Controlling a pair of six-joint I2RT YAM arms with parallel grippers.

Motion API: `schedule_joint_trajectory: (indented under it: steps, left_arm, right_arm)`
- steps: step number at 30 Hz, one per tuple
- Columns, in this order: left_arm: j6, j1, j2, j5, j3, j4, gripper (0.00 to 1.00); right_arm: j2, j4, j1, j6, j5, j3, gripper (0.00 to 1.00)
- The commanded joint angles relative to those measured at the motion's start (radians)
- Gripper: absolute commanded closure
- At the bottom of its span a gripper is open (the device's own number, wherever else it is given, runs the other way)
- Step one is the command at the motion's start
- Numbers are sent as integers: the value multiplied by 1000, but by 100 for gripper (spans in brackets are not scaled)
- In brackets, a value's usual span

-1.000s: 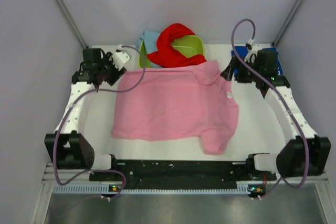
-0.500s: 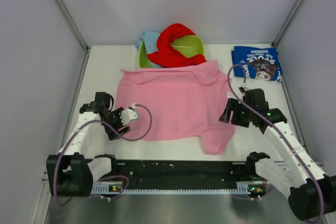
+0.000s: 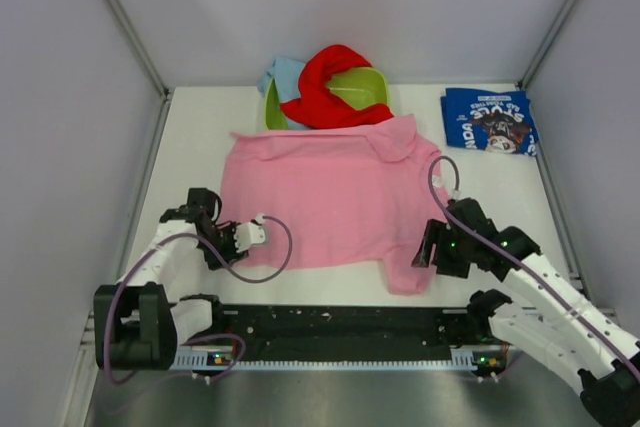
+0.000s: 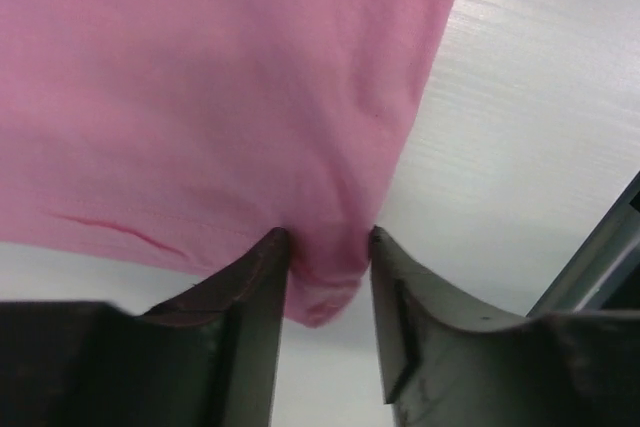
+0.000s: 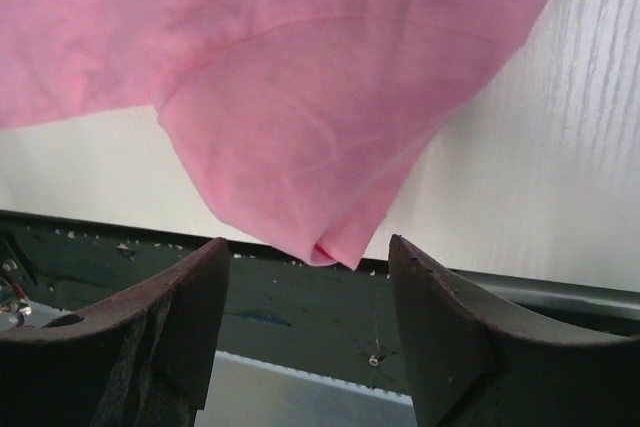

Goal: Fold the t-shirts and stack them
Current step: Grap the side of the flattened tshirt closest away from the robot with both arms

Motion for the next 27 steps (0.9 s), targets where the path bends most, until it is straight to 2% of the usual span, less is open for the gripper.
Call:
schedule_joint_trajectory:
  steps: [1,3,4,6,8,10,11,14,16,21,25,26,27]
  left_arm:
    - [31,-3,-11,30,-7,16,68]
    - [7,-3,-20,28,4,3,96]
    - [-15,-3,-24,22,14,-4,100]
    - [-59,-3,-35,-7,34,-10,100]
    - [-113,-3,-46,-48,59,-5,100]
    - [-168,-3,-54,-102,82,28,100]
    - [-205,-3,-58,-146,90,57,100]
    - [-266,-3,-63,-211,108,145,100]
    - [-286,-3,-60,-202,120,186,100]
    - [-320,-3,-35,-158,154,208,100]
    - [-316,-3,-40,-158,159,210,100]
    - [-313,-3,-40,-156,156,210,100]
    - [-311,-3,-40,-155,154,213,100]
  right_arm:
    - [27,55,49,99,-4,-81,36]
    - [57,165,49,100,-27,-127,41]
    - [70,200,49,100,-24,-141,48]
    - [98,219,49,85,-3,-138,58]
    - [106,219,49,68,3,-126,75]
    - [97,219,49,59,0,-118,98]
    - [95,219,49,47,-6,-107,100]
    - [110,237,49,-13,-6,-34,100]
    - [173,267,49,-65,14,29,100]
    - [466,429,49,-160,-43,210,100]
    - [650,477,49,-200,-70,342,100]
    - [684,474,49,-220,-75,369,94]
    - [719,474,49,-247,-90,397,79]
